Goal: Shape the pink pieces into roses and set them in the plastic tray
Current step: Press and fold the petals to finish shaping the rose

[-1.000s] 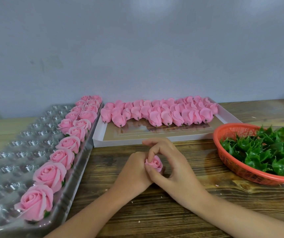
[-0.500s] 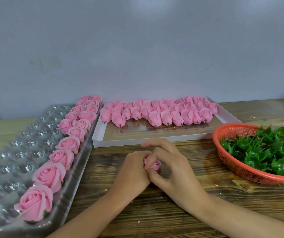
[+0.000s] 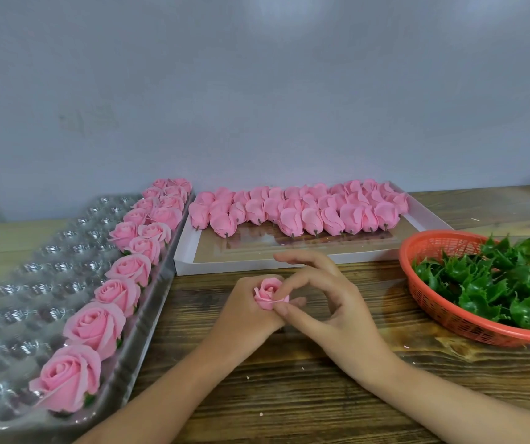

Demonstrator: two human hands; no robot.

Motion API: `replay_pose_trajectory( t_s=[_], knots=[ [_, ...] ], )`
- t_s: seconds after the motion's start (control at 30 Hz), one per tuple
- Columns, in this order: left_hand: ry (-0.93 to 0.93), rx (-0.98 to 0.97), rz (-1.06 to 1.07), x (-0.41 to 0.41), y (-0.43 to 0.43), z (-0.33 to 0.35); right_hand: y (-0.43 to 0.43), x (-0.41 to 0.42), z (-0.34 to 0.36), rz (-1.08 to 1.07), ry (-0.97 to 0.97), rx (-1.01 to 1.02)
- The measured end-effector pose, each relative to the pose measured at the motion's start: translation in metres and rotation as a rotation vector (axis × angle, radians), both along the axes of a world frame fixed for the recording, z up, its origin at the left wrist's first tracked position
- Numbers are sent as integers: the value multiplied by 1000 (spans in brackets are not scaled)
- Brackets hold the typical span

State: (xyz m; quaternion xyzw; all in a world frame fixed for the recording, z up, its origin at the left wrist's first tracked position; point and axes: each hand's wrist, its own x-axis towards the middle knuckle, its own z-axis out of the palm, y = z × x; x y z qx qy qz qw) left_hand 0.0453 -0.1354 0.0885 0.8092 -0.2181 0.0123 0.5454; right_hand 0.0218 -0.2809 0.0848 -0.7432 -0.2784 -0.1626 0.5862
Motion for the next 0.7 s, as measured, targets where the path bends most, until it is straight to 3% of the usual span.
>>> replay_pose_trajectory(
  t_s=[0.27,0.47,0.7],
  knots=[
    [123,16,-31,-3,1,6,0,-2,2,-30,-72,10],
    [271,-108,26,-1,4,5,-2,-2,1,10,-20,-19],
    [48,45,37,-2,-1,-1,-1,3,-2,-63,59,104]
  ],
)
